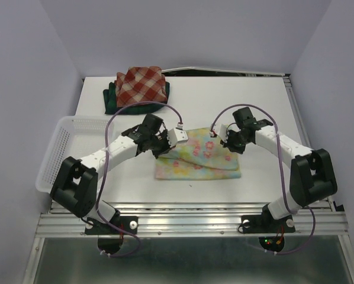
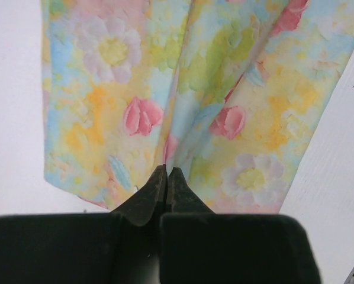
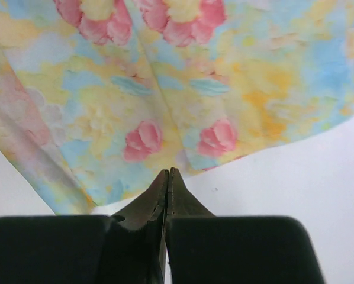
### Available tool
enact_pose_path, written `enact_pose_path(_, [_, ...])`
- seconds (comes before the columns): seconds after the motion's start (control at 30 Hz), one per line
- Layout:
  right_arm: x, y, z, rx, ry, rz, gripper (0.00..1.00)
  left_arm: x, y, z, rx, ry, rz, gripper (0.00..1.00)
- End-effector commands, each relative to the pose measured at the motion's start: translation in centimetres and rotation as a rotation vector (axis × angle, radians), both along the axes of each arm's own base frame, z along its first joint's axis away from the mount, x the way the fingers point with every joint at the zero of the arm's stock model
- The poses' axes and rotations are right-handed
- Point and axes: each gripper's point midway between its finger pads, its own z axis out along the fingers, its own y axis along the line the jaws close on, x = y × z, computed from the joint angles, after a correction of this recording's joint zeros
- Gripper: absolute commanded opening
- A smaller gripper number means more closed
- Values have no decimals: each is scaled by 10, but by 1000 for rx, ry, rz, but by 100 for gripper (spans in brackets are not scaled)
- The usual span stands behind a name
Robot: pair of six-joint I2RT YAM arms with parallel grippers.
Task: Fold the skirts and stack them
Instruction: Fold the skirt
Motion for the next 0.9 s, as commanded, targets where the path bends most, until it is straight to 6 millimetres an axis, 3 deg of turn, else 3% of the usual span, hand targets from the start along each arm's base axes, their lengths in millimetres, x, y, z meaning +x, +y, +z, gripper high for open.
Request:
enact_pose_path(0.0, [10, 2, 45, 29, -106, 1, 1, -1, 1, 26, -31, -68, 6, 0])
enact_pose_path(0.17, [-3, -1, 46, 24, -68, -8, 1, -17, 2, 25, -13, -76, -53, 0])
enact_pose_path(0.2, [-6, -2, 44, 20, -55, -7, 4, -21, 1, 22, -8, -67, -66, 0])
enact_pose_path(0.23, [-10, -3, 40, 17, -36, -9, 18, -28, -1, 18, 8, -60, -88, 0])
enact_pose_path(0.3, [-17, -5, 35, 11, -15, -9, 34, -36, -2, 6, 34, -39, -103, 0])
enact_pose_path(0.33, [-23, -7, 26, 4, 5, -18, 49, -40, -4, 2, 41, -30, -112, 0])
enact_pose_path(0.37, [-21, -7, 23, 10, -5, -36, 54, -42, -3, -7, 56, -11, -112, 0])
enact_pose_path(0.5, [-27, -8, 2, 6, 73, -124, 54, -33, -3, -20, 84, -21, -65, 0])
enact_pose_path(0.6, [-17, -6, -5, 9, 94, -223, 53, -30, -6, -26, 95, -27, -56, 0])
enact_pose_path(0.77, [17, -16, 15, 92, 104, -462, 53, -25, -7, -31, 109, -41, -29, 0])
enact_pose_path(0.87, [22, -17, 18, 120, 144, -527, 52, -25, -7, -32, 111, -47, -26, 0])
